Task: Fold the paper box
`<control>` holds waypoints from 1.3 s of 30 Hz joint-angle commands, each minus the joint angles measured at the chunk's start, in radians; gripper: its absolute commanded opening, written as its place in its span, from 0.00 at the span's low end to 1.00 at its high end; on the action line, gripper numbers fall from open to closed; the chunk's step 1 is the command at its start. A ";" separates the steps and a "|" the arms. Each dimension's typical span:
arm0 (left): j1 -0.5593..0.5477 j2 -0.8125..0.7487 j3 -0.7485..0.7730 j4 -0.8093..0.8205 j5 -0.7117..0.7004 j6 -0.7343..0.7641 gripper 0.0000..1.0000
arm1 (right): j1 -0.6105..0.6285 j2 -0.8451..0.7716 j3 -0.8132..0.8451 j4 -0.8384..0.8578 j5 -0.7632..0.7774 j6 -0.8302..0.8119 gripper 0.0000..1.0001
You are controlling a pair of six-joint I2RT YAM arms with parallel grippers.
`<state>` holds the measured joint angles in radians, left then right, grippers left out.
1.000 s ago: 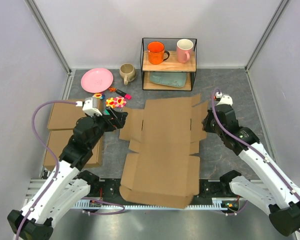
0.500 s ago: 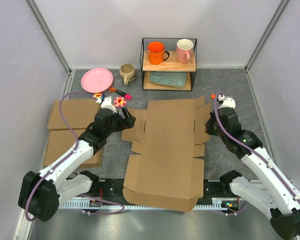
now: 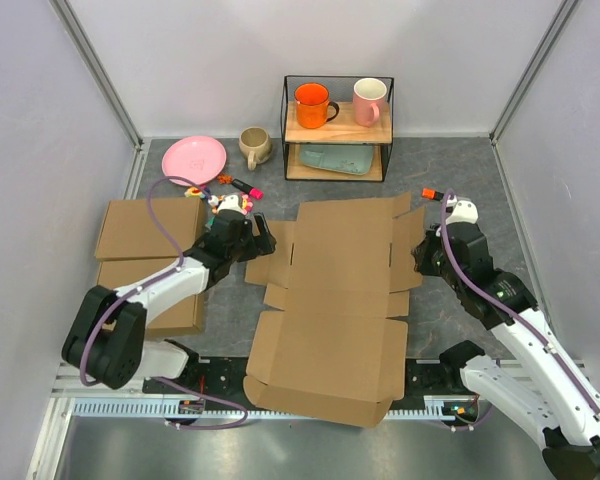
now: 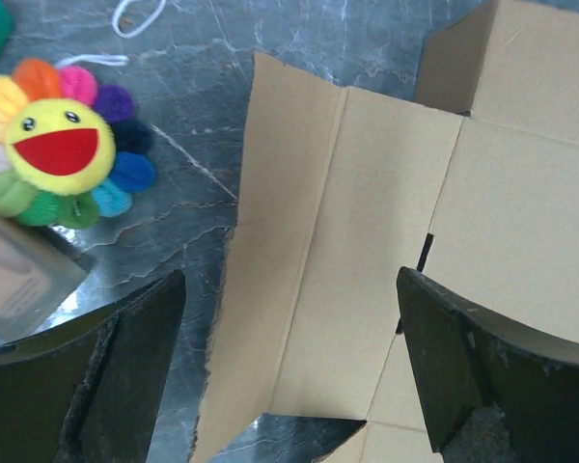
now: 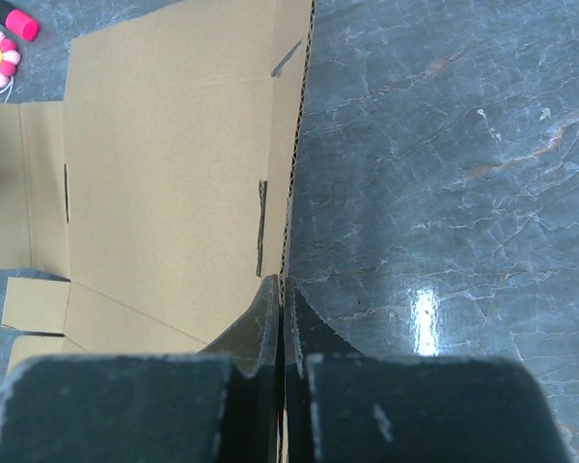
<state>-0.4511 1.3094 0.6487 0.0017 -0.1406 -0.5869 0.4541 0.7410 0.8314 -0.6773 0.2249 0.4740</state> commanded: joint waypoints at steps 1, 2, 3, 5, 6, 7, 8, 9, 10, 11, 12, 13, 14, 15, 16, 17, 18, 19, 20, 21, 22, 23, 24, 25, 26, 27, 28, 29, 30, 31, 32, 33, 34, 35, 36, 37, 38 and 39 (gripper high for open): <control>0.000 0.062 0.052 0.107 0.062 0.001 0.95 | 0.003 -0.017 0.006 -0.011 -0.045 -0.025 0.00; 0.000 0.082 0.057 0.110 0.068 0.005 0.93 | 0.003 -0.018 0.005 -0.011 -0.045 -0.025 0.00; 0.000 0.088 0.066 0.113 0.082 0.013 0.92 | 0.003 -0.022 0.005 -0.013 -0.047 -0.023 0.00; 0.000 0.097 0.078 0.109 0.087 0.015 0.81 | 0.003 -0.032 0.005 -0.013 -0.048 -0.028 0.00; 0.000 0.100 0.081 0.104 0.088 0.012 0.76 | 0.003 -0.038 0.006 -0.013 -0.055 -0.029 0.00; 0.000 0.096 0.081 0.107 0.094 0.012 0.63 | 0.003 -0.043 0.006 -0.013 -0.056 -0.031 0.00; 0.000 0.094 0.078 0.113 0.101 0.015 0.56 | 0.003 -0.048 0.011 -0.011 -0.058 -0.034 0.00; 0.000 0.084 0.075 0.116 0.110 0.025 0.41 | 0.001 -0.061 0.012 -0.011 -0.058 -0.034 0.00; 0.000 0.079 0.072 0.122 0.116 0.032 0.35 | 0.003 -0.064 0.017 -0.013 -0.053 -0.034 0.05; 0.000 0.073 0.060 0.144 0.128 0.039 0.30 | 0.004 -0.071 0.035 -0.022 -0.047 -0.032 0.29; 0.000 0.068 0.051 0.159 0.163 0.061 0.26 | 0.003 -0.075 0.049 -0.033 -0.039 -0.026 0.40; 0.000 0.054 0.040 0.181 0.179 0.068 0.18 | 0.003 -0.083 0.066 -0.042 -0.036 -0.025 0.51; 0.000 0.050 0.020 0.211 0.190 0.071 0.14 | 0.004 -0.087 0.098 -0.056 -0.032 -0.014 0.66; 0.000 0.042 0.013 0.225 0.206 0.075 0.08 | 0.003 -0.095 0.118 -0.062 -0.024 -0.011 0.71; 0.000 0.030 0.005 0.240 0.219 0.076 0.06 | 0.003 -0.097 0.138 -0.070 -0.015 -0.011 0.76; -0.001 0.022 -0.013 0.259 0.232 0.078 0.04 | 0.004 -0.095 0.185 -0.083 0.016 -0.009 0.83; -0.001 0.016 -0.021 0.300 0.257 0.079 0.02 | 0.003 -0.092 0.211 -0.091 0.030 -0.009 0.85; -0.006 0.010 -0.027 0.316 0.263 0.087 0.02 | 0.003 -0.091 0.236 -0.094 0.043 -0.012 0.86; -0.011 -0.008 -0.043 0.337 0.263 0.097 0.02 | 0.003 -0.092 0.273 -0.087 0.062 -0.018 0.88; -0.020 -0.018 -0.053 0.374 0.241 0.123 0.02 | 0.003 -0.086 0.284 -0.076 0.063 -0.037 0.88; -0.041 -0.028 -0.064 0.398 0.222 0.139 0.02 | 0.003 -0.077 0.304 -0.064 0.057 -0.052 0.89; -0.053 -0.048 -0.096 0.424 0.196 0.153 0.02 | 0.003 -0.065 0.305 -0.033 0.038 -0.067 0.89; -0.070 -0.058 -0.118 0.498 0.144 0.183 0.02 | 0.003 -0.034 0.302 -0.018 0.034 -0.083 0.89; -0.105 -0.067 -0.144 0.552 0.100 0.197 0.02 | 0.003 -0.023 0.275 0.034 0.027 -0.086 0.89; -0.124 -0.084 -0.211 0.614 0.070 0.214 0.02 | 0.003 -0.016 0.255 0.068 0.010 -0.092 0.89; -0.144 -0.090 -0.249 0.697 0.015 0.258 0.02 | 0.004 -0.008 0.235 0.105 -0.025 -0.086 0.88; -0.182 -0.093 -0.288 0.856 -0.014 0.284 0.02 | 0.003 -0.005 0.201 0.169 -0.038 -0.057 0.87; -0.204 -0.093 -0.360 0.954 -0.039 0.315 0.02 | 0.003 -0.002 0.189 0.194 -0.044 -0.040 0.88; -0.225 -0.078 -0.391 1.034 -0.080 0.385 0.02 | 0.003 0.012 0.178 0.217 -0.074 -0.029 0.88; -0.268 -0.064 -0.415 1.166 -0.097 0.424 0.02 | 0.003 0.021 0.172 0.251 -0.105 -0.028 0.88; -0.291 -0.055 -0.455 1.214 -0.109 0.464 0.02 | 0.003 0.035 0.175 0.260 -0.125 -0.032 0.88; -0.311 -0.036 -0.472 1.253 -0.134 0.534 0.02 | 0.003 0.070 0.182 0.262 -0.133 -0.034 0.88; -0.349 -0.030 -0.487 1.323 -0.154 0.559 0.02 | 0.003 0.089 0.204 0.254 -0.156 -0.064 0.88; -0.365 -0.021 -0.521 1.352 -0.171 0.579 0.02 | 0.003 0.109 0.212 0.252 -0.168 -0.089 0.89; -0.380 -0.012 -0.538 1.389 -0.200 0.619 0.02 | 0.003 0.150 0.221 0.245 -0.173 -0.106 0.89; -0.409 0.011 -0.567 1.425 -0.221 0.637 0.02 | 0.003 0.173 0.250 0.220 -0.189 -0.150 0.89; -0.426 0.030 -0.580 1.496 -0.270 0.688 0.02 | 0.003 0.213 0.259 0.211 -0.205 -0.170 0.89; -0.458 0.046 -0.589 1.529 -0.301 0.709 0.02 | 0.003 0.227 0.267 0.205 -0.209 -0.181 0.89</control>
<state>-0.8333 1.2968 0.1169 1.1702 -0.2714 -0.1032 0.4553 0.9031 1.0245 -0.4976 0.0853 0.3836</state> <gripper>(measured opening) 0.033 0.888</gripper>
